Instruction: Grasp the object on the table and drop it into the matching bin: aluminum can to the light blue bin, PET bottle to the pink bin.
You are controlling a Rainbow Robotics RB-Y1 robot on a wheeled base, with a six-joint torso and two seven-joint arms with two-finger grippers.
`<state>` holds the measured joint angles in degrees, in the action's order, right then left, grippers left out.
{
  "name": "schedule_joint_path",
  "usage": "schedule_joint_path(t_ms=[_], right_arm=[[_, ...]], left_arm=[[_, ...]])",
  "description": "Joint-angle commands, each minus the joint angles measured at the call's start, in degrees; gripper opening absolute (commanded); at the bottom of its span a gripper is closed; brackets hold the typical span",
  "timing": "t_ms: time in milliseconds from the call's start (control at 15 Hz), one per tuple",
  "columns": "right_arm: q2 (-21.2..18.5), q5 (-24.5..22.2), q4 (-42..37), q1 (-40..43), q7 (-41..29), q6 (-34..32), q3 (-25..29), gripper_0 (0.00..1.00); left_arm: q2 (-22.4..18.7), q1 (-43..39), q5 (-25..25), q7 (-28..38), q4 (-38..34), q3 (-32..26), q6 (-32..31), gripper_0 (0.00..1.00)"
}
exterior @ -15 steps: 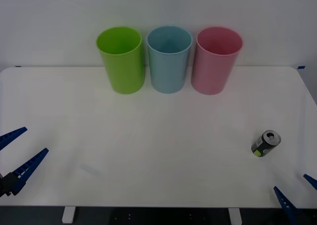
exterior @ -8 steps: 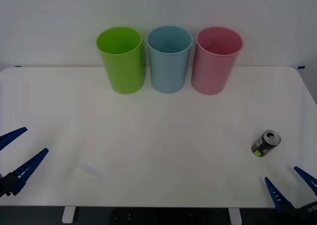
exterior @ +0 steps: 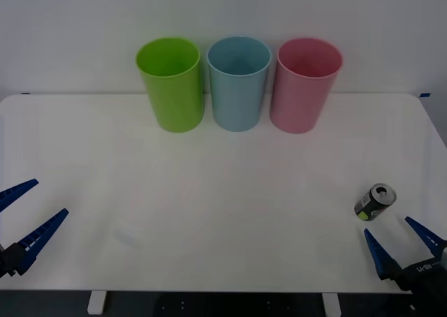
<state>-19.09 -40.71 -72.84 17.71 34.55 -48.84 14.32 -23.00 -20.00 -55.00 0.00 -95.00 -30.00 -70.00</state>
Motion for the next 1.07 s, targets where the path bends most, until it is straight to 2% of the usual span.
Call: schedule_joint_path(t_ms=[67,1067], right_arm=[[0.02,0.02,-0.02,-1.71,-0.01,2.52,-0.96,1.00],[0.02,-0.16,-0.02,-9.01,0.26,14.47,-6.49,1.00]], left_arm=[[0.00,0.00,0.00,0.00,0.00,0.00,0.00,1.00],[0.00,0.00,0.00,0.00,0.00,0.00,0.00,1.00]])
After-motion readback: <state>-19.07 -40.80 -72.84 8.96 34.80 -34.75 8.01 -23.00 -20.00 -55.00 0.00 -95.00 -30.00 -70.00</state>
